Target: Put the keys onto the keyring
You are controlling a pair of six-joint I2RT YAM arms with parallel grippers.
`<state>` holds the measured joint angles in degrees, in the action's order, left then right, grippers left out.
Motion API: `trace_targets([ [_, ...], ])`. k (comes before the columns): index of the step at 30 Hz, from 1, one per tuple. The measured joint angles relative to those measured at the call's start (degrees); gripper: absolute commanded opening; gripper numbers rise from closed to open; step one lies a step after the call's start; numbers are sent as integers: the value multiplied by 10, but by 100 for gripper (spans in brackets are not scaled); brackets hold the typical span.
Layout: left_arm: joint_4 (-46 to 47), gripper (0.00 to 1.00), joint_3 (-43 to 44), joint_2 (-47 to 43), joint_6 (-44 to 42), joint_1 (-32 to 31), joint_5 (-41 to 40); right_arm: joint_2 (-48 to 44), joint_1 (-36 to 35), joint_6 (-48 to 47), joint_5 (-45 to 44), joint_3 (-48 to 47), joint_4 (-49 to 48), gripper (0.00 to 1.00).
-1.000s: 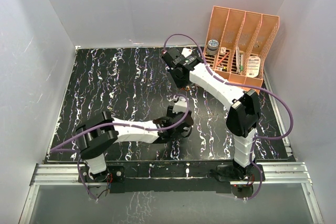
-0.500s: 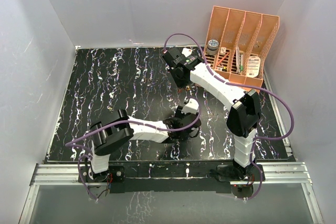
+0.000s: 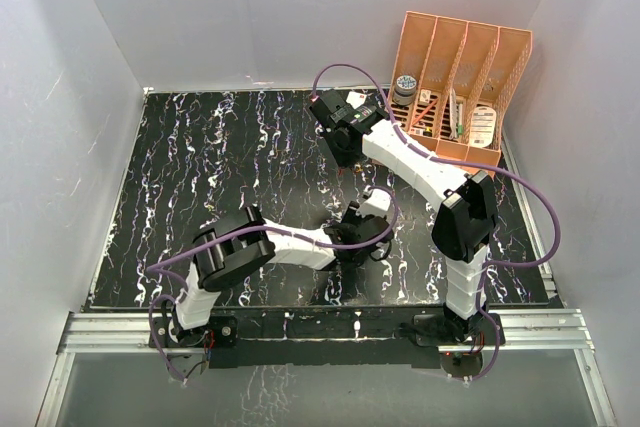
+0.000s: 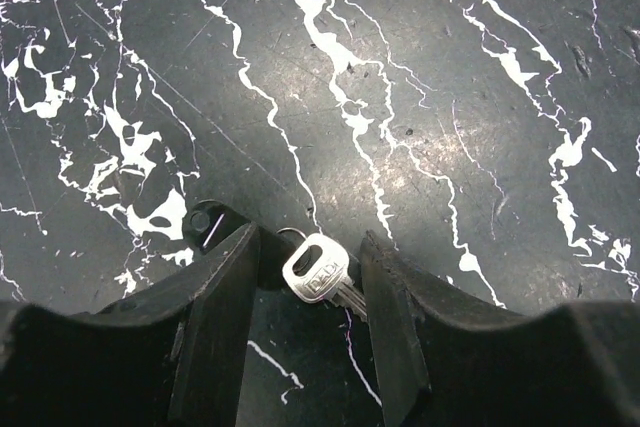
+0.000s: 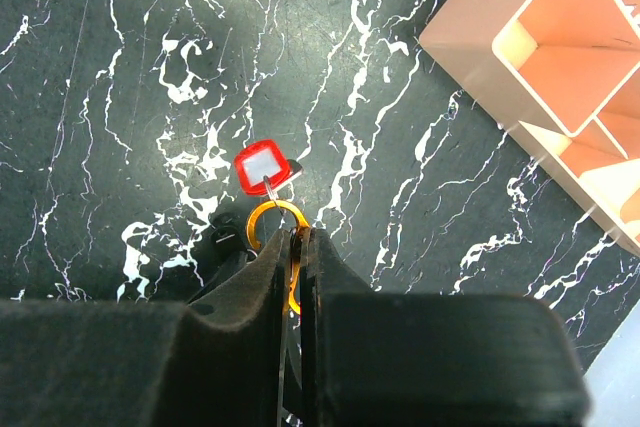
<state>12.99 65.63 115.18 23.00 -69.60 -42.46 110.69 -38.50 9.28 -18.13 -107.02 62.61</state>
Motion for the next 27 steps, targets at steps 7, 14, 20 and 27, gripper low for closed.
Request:
trace_targets([
  [7, -14, 37, 23, 18, 5, 0, -6, -2, 0, 0, 0, 0, 0, 0],
  [14, -29, 16, 24, 18, 29, 5, -7, -5, 0, 0, -1, 0, 0, 0],
  [20, -48, 11, 16, 6, 42, 7, -15, -8, 0, 0, -1, 0, 0, 0],
  [27, -93, 0, -20, -37, 46, 9, -33, -9, 0, 0, -1, 0, 0, 0],
])
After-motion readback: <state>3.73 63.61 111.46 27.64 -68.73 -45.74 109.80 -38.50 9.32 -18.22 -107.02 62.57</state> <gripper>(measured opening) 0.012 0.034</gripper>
